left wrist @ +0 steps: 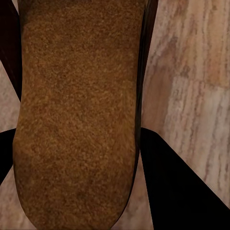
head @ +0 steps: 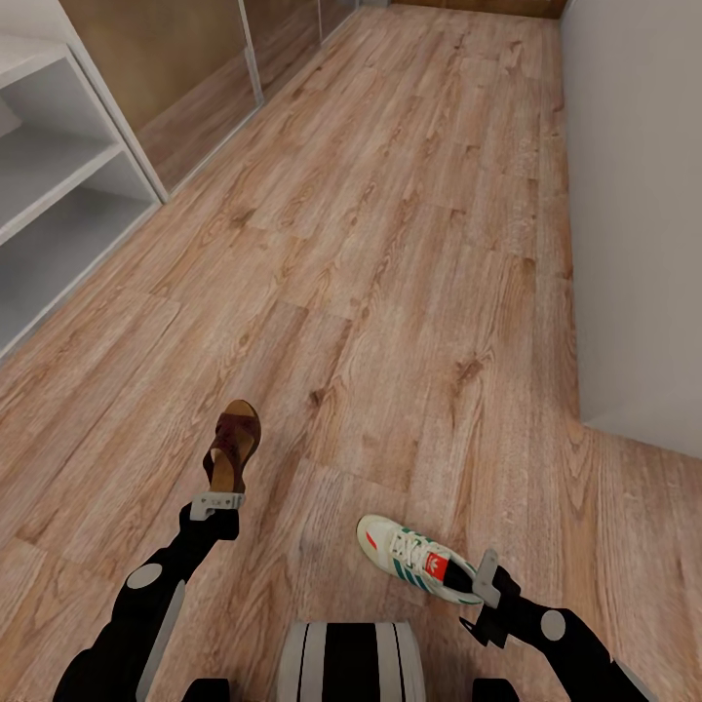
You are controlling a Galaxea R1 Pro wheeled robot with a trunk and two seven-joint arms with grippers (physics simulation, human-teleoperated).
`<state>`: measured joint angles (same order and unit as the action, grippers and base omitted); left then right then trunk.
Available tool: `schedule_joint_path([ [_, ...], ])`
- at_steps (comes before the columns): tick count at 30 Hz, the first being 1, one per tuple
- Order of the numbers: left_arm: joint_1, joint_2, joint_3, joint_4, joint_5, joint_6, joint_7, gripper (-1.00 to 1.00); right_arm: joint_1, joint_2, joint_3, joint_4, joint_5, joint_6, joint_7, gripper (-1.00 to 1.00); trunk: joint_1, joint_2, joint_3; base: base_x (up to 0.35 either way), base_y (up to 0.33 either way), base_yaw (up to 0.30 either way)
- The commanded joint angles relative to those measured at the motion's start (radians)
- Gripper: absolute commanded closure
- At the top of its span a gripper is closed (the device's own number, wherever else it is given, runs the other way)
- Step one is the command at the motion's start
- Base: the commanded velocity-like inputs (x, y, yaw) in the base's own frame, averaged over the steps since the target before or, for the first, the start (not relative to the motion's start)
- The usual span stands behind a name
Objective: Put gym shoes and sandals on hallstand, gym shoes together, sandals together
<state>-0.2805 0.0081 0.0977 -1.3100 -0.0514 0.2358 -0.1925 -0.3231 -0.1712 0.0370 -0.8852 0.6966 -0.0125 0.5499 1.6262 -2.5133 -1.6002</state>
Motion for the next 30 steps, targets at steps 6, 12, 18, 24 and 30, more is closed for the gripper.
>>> schedule_joint_path([
  [6,0.0,0.0,0.002,-0.002,-0.008,0.005,-0.008,1.0,0.0,-0.001,0.001,-0.001,0.009,-0.001,0.002,-1.0,0.0,0.0,-0.001,0.0,0.0,0.0],
  [12,-0.001,-0.001,0.002,-0.002,-0.008,0.005,-0.007,1.0,0.0,-0.001,0.0,-0.001,0.009,0.0,0.002,-1.0,0.0,0.0,-0.001,0.059,0.0,0.0],
  [18,-0.001,-0.001,0.002,-0.002,-0.008,0.005,-0.007,1.0,-0.001,-0.001,-0.001,-0.001,0.009,0.001,0.002,-1.0,0.0,0.0,-0.001,0.01,0.0,0.0],
  [24,-0.001,-0.001,0.003,-0.002,-0.008,0.005,-0.008,1.0,0.0,-0.002,-0.002,-0.001,0.006,0.002,0.002,1.0,0.0,0.0,-0.001,0.0,0.0,0.0],
  [30,-0.001,0.0,0.002,-0.003,-0.008,0.005,-0.008,1.0,0.0,-0.002,-0.003,-0.001,0.006,0.003,0.002,1.0,0.0,0.0,-0.001,0.0,0.0,0.0],
])
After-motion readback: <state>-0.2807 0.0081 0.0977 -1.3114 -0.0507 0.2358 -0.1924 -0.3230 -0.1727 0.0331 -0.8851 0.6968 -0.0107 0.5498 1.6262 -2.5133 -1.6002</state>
